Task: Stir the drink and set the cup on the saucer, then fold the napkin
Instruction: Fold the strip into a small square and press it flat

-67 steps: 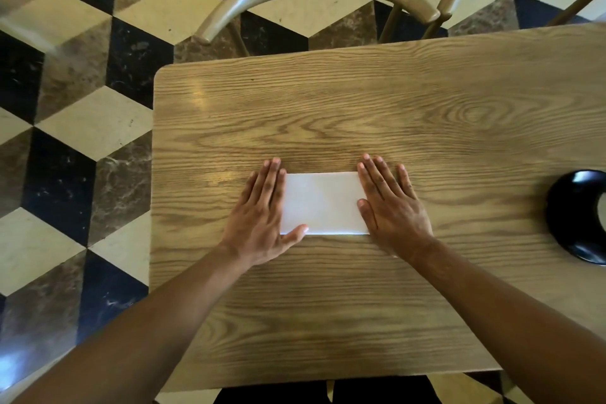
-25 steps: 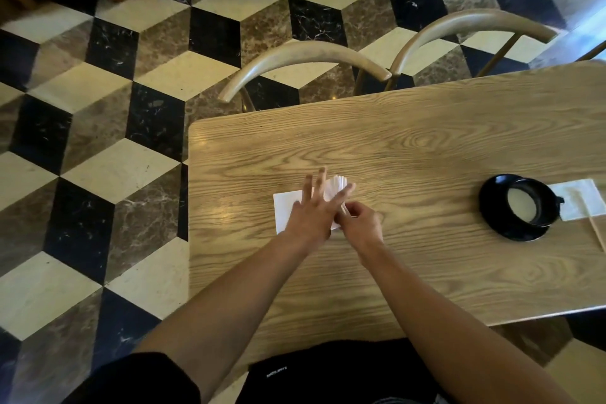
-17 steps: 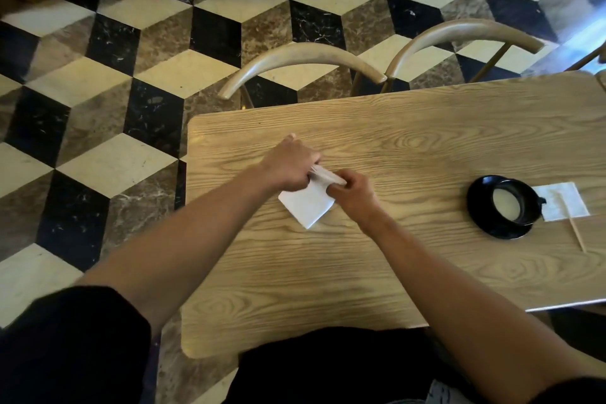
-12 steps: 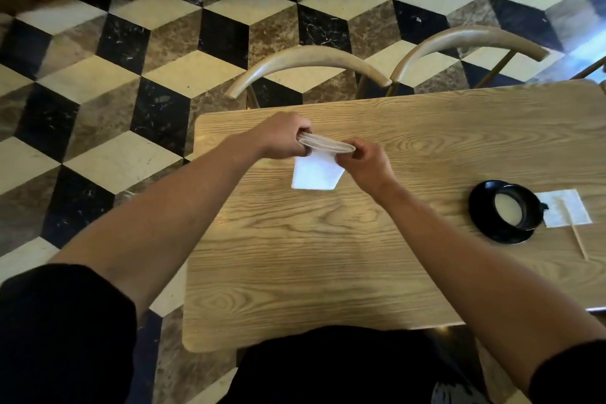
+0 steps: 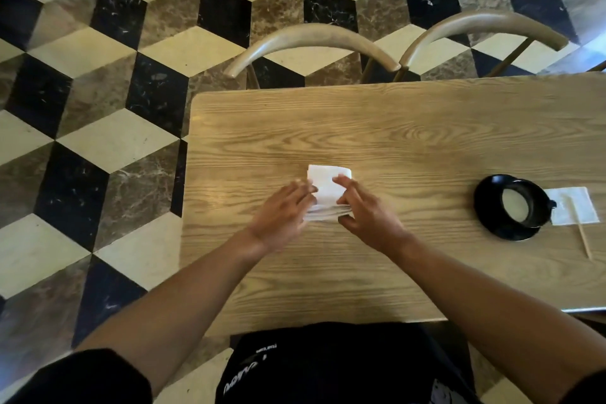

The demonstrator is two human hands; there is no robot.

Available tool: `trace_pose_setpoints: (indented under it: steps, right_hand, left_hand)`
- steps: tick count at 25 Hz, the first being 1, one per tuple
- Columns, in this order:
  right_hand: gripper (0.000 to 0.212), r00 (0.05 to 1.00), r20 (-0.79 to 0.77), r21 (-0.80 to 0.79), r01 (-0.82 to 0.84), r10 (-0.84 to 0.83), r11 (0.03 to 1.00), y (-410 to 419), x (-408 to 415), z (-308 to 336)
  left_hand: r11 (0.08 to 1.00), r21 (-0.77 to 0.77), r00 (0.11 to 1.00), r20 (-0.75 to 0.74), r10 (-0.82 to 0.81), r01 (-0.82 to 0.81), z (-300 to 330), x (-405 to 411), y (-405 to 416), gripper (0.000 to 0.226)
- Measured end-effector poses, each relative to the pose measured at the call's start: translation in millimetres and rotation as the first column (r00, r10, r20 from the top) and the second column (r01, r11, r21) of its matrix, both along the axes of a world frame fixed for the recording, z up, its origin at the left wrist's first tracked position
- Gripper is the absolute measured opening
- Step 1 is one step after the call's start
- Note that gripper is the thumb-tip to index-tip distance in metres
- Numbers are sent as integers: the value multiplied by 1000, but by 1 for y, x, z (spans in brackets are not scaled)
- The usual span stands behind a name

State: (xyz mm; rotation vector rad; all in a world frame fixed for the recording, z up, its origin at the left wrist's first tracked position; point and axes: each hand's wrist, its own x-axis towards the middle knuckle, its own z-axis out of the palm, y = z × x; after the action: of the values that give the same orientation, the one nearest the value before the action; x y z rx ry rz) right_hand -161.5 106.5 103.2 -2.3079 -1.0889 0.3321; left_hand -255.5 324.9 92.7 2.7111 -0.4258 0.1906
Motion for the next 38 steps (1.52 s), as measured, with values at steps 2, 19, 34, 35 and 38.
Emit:
trace_pose_setpoints:
  steps: [2, 19, 34, 35, 38]
  right_hand:
    - [41, 986, 6, -108, -163, 164, 981, -17, -22, -24]
    - [42, 963, -134, -167, -253, 232, 953, -56, -69, -63]
    - [23, 695, -549, -216, 418, -464, 882, -2, -13, -46]
    - [23, 677, -562, -217, 434, -475, 874, -1, -9, -49]
    - [26, 647, -585, -216, 457, -489, 863, 5, 1, -54]
  left_hand:
    - [992, 57, 993, -50, -107, 110, -24, -28, -12, 38]
    - [981, -91, 955, -229, -189, 172, -58, -70, -21, 26]
    - [632, -341, 620, -729, 290, -697, -31, -8, -17, 19]
    - [625, -337, 617, -725, 305, -704, -31, -6, -18, 23]
    - [621, -352, 639, -697, 325, -700, -31, -3, -16, 14]
